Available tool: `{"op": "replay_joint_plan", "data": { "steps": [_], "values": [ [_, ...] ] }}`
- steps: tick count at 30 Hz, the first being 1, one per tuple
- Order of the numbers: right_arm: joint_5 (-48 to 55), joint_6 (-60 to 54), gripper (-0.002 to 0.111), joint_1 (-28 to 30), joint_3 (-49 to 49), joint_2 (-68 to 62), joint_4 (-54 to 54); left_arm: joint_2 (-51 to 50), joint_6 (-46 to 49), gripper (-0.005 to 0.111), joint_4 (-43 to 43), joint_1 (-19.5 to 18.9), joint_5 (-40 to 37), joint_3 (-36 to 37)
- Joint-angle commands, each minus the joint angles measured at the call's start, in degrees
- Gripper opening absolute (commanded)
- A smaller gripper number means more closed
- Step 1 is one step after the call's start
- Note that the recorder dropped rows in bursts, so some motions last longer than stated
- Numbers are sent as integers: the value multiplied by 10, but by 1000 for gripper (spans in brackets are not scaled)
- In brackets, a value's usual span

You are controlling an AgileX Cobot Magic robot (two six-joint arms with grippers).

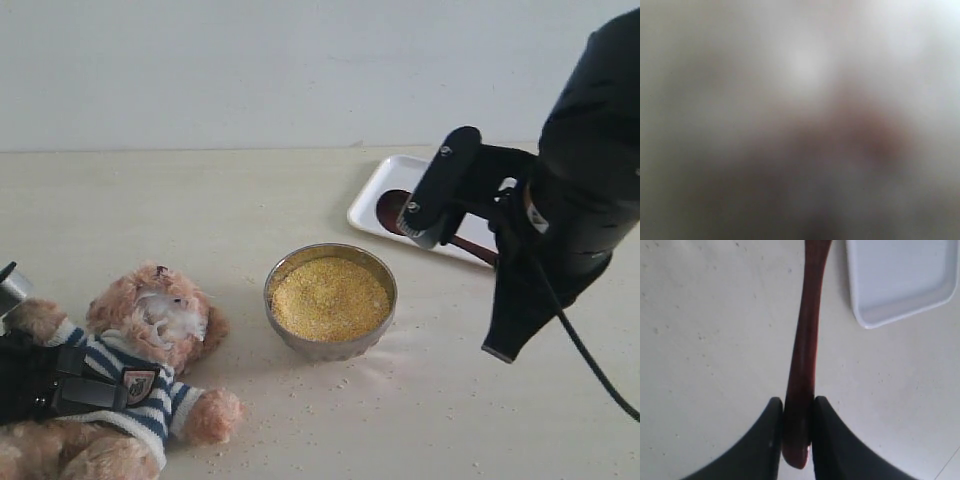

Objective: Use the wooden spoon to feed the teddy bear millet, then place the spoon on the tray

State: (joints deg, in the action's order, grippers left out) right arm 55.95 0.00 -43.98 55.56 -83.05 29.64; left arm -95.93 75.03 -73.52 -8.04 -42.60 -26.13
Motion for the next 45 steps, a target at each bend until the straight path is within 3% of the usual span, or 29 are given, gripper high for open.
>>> {"op": "replay_joint_plan", "data": {
  "steps": [1,10,45],
  "values": [
    [27,7,9,-49,35,5,7,-5,0,6,9,-1,8,2],
    [53,66,9,-70,40,5,-6,-5,0,6,9,-1,8,2],
    [34,57,9,-70,40,6,-33,-5,-7,6,5,-1,-4,1]
  ]
}}
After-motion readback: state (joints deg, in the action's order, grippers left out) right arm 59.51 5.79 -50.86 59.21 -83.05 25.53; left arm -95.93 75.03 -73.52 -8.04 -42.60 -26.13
